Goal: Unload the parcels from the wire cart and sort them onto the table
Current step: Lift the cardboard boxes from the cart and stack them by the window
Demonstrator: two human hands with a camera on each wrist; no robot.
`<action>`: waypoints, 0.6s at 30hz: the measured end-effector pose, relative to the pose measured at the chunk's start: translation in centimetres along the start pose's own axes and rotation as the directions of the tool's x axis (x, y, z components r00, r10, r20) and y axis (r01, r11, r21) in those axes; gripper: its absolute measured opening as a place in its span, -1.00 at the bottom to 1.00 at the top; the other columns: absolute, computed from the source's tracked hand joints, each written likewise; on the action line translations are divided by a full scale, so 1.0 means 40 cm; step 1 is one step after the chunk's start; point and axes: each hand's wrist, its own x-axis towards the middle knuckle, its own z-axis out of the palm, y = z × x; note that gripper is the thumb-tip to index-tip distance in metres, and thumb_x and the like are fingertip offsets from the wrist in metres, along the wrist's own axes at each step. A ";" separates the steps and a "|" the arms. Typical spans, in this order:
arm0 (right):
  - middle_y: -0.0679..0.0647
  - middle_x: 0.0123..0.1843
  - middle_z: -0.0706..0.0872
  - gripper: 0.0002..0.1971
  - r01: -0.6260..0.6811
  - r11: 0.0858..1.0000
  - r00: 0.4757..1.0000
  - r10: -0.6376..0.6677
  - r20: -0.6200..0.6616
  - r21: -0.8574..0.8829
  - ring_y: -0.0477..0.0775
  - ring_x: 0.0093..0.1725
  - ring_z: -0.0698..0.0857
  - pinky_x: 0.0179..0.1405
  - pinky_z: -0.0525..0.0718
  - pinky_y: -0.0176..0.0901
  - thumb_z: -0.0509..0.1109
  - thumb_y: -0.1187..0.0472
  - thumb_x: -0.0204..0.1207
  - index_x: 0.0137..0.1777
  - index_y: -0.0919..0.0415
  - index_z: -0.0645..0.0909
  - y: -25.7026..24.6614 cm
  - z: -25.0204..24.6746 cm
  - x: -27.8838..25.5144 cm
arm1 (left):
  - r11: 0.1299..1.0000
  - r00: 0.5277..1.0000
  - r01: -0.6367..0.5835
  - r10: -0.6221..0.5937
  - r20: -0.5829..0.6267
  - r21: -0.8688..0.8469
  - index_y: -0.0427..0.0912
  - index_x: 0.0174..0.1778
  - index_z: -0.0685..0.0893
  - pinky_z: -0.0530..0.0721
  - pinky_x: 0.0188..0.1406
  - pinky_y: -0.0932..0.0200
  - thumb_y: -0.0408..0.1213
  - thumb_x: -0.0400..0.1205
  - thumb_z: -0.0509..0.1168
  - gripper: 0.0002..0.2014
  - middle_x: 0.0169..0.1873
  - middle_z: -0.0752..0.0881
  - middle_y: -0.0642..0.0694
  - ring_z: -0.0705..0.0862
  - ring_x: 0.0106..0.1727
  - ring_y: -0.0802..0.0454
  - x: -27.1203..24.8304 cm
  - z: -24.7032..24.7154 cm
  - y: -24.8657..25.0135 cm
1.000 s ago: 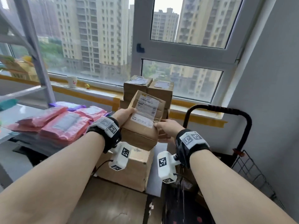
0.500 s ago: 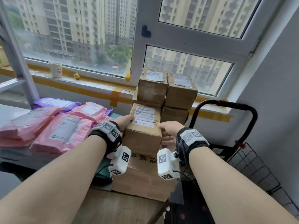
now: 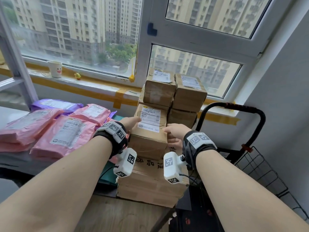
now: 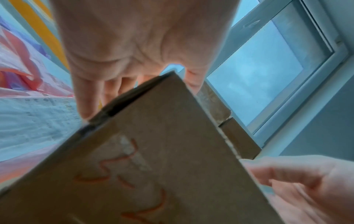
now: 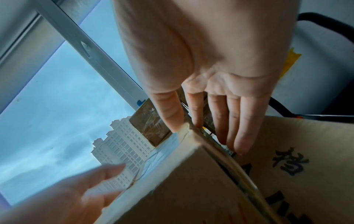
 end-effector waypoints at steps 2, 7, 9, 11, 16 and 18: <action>0.05 -0.35 0.43 -0.80 0.009 0.999 1.000 -0.009 0.005 -0.031 -0.14 -0.86 0.45 -0.68 0.47 -0.29 0.28 0.32 0.57 -0.26 0.07 0.47 -0.006 -0.007 0.001 | 0.997 0.995 -0.080 0.081 -0.057 0.023 -0.26 0.52 0.38 0.45 0.42 -0.10 -0.06 0.64 0.19 -0.45 0.41 0.50 -0.21 0.49 0.40 -0.17 0.002 0.003 0.012; 0.03 -0.31 0.44 -0.79 0.067 0.996 0.997 -0.070 -0.043 -0.061 -0.02 -0.46 0.45 -0.45 0.50 -0.21 0.22 0.32 0.63 -0.19 0.03 0.53 -0.036 -0.049 -0.017 | 0.898 0.844 -0.433 0.434 -0.315 0.079 -0.08 0.49 0.40 0.51 0.37 -0.08 -0.13 0.59 0.24 -0.49 0.38 0.53 -0.10 0.53 0.35 -0.05 -0.038 0.020 0.102; 0.06 -0.15 0.57 -0.81 0.120 0.987 0.989 -0.127 -0.074 -0.103 0.05 -0.25 0.55 -0.12 0.59 -0.07 0.26 0.31 0.61 0.15 0.14 0.62 -0.041 -0.076 -0.021 | 0.827 0.767 -0.535 0.562 -0.310 0.174 -0.05 0.42 0.47 0.52 0.35 -0.01 -0.17 0.58 0.24 -0.56 0.32 0.55 -0.07 0.54 0.31 -0.02 -0.060 0.044 0.145; 0.09 0.05 0.62 -0.71 0.162 0.968 0.972 -0.190 -0.138 -0.189 0.09 -0.01 0.60 0.09 0.63 -0.02 0.28 0.32 0.59 0.28 0.17 0.61 -0.044 -0.106 -0.032 | 0.757 0.708 -0.592 0.652 -0.269 0.277 -0.05 0.34 0.54 0.50 0.31 0.10 -0.20 0.59 0.24 -0.63 0.28 0.55 -0.06 0.55 0.26 0.00 -0.081 0.079 0.180; 0.01 0.32 0.67 -0.68 0.132 0.872 0.853 -0.342 -0.394 -0.470 0.06 0.30 0.60 0.20 0.48 -0.30 0.25 0.30 0.55 0.21 0.04 0.70 -0.018 -0.204 -0.088 | 0.577 0.623 -0.682 0.780 -0.056 0.450 -0.04 0.30 0.58 0.43 0.16 0.24 -0.22 0.60 0.23 -0.67 0.27 0.58 -0.03 0.57 0.24 0.04 -0.124 0.217 0.214; 0.07 0.35 0.65 -0.66 0.093 0.829 0.817 -0.380 -0.434 -0.551 0.11 0.36 0.57 0.29 0.48 -0.25 0.22 0.31 0.57 0.25 0.05 0.67 0.007 -0.252 -0.119 | 0.493 0.590 -0.708 0.806 0.040 0.506 -0.05 0.33 0.56 0.42 0.15 0.23 -0.22 0.60 0.23 -0.65 0.29 0.57 -0.03 0.56 0.28 0.02 -0.144 0.284 0.217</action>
